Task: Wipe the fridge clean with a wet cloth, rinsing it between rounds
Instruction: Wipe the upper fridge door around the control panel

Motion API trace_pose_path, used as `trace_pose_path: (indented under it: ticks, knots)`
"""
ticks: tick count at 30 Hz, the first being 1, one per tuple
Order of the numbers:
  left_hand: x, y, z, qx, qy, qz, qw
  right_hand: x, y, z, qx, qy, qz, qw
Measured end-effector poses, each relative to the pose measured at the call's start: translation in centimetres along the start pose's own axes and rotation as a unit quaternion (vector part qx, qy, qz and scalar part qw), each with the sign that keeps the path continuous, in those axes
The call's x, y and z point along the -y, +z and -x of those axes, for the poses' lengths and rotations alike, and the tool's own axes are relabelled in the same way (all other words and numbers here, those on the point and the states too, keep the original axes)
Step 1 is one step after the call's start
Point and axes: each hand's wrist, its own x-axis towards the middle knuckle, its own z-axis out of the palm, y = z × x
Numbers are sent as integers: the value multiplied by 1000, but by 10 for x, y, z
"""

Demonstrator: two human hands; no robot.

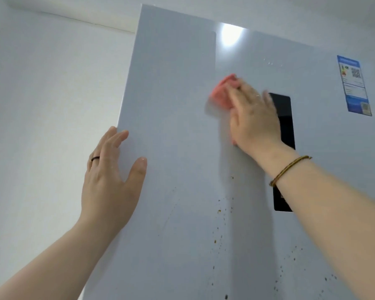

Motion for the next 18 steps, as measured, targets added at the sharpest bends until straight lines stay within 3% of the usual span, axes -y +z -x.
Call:
trace_pose_path:
  ticks: [1,3,5,7,9,11,14,18]
  knots:
    - [1,0,0,0,-1,-4,1000,-4,-3,-3,4,57,-25,998]
    - [1,0,0,-1,0,-12,1000,6,0,7,8,54,-34,998]
    - [0,0,1,-7,8,-35,999,22,11,30,-1,-92,-24,995]
    - [-3,3,1,-21,28,-77,996,28,20,47,-18,-253,-14,967]
    - [-9,10,2,-39,60,-125,990,12,18,35,-10,-301,-3,954]
    - [-18,23,0,-44,114,-176,977,-12,7,6,5,-251,-3,968]
    - [-34,44,-2,-6,186,-232,955,-61,-2,-46,7,-90,-13,996]
    - [-49,66,-1,17,206,-271,940,-111,-10,-75,-15,56,-32,998]
